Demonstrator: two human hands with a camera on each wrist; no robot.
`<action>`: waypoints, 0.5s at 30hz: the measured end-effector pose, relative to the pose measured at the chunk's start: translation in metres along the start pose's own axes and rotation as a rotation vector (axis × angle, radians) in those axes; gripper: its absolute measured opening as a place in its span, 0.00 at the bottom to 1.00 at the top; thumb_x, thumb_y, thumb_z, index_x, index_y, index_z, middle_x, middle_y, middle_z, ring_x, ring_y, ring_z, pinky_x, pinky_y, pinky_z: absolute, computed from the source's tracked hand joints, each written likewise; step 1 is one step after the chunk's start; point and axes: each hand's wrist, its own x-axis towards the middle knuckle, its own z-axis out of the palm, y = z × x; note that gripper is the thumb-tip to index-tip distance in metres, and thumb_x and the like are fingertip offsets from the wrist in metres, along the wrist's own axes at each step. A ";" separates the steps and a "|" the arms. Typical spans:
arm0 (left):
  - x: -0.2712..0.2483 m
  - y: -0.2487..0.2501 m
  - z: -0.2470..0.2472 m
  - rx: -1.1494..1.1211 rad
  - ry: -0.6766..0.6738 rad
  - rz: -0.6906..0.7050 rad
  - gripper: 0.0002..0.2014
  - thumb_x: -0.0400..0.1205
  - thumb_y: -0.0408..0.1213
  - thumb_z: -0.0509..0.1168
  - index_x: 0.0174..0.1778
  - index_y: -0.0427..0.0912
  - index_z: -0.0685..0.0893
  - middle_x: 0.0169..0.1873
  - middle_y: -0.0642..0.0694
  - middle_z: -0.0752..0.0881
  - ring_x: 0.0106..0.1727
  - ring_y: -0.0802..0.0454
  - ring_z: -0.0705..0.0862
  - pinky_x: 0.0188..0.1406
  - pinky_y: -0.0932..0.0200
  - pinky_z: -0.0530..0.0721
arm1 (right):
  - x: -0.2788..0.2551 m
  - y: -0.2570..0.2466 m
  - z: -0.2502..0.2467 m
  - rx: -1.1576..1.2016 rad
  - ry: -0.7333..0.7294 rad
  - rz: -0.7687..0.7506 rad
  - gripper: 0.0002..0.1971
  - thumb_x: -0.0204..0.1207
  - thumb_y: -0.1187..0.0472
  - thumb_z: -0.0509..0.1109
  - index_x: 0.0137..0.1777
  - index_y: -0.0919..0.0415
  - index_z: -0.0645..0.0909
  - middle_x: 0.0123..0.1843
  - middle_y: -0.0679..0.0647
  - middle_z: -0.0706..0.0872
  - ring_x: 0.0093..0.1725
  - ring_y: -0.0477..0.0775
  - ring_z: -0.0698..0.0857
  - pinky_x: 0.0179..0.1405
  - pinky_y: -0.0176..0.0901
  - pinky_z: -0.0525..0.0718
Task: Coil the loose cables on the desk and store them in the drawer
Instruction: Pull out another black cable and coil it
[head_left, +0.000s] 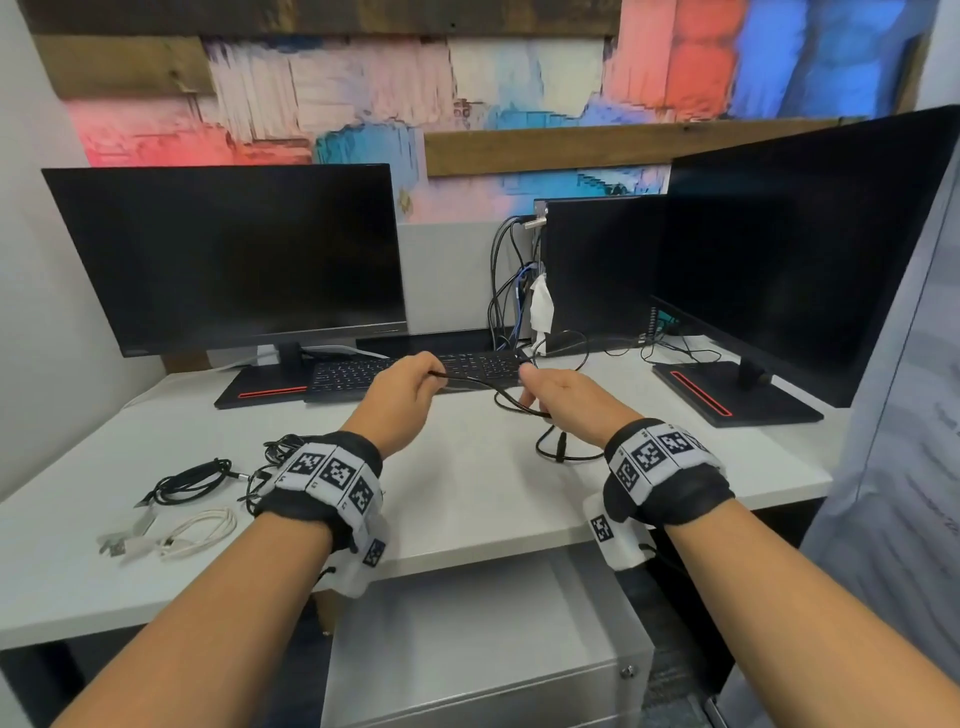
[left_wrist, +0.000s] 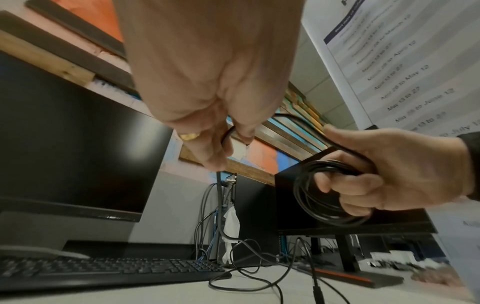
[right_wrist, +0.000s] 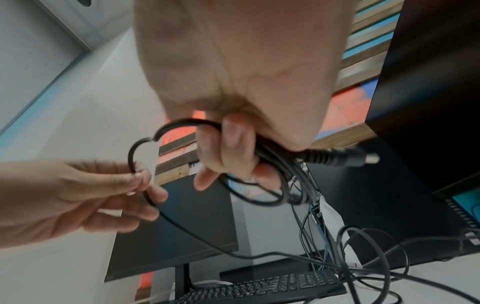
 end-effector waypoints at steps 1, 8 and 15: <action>0.001 -0.004 -0.001 -0.055 0.008 -0.060 0.08 0.86 0.35 0.55 0.51 0.39 0.79 0.45 0.44 0.84 0.47 0.47 0.82 0.47 0.55 0.78 | -0.001 0.000 -0.001 -0.013 -0.030 -0.013 0.28 0.81 0.37 0.54 0.49 0.61 0.84 0.43 0.48 0.83 0.44 0.50 0.81 0.51 0.46 0.77; 0.002 -0.019 -0.007 -0.370 0.078 -0.329 0.10 0.87 0.34 0.50 0.44 0.40 0.75 0.44 0.38 0.81 0.40 0.45 0.87 0.47 0.49 0.87 | -0.001 0.002 -0.010 0.177 -0.006 0.012 0.27 0.81 0.41 0.57 0.27 0.58 0.78 0.20 0.49 0.70 0.20 0.47 0.68 0.28 0.39 0.69; -0.008 -0.019 0.005 -0.161 -0.159 -0.301 0.11 0.88 0.35 0.47 0.53 0.43 0.75 0.40 0.41 0.76 0.35 0.46 0.84 0.43 0.51 0.86 | 0.004 0.001 -0.016 0.960 0.055 0.066 0.24 0.86 0.46 0.51 0.30 0.56 0.68 0.16 0.45 0.60 0.16 0.46 0.55 0.29 0.43 0.55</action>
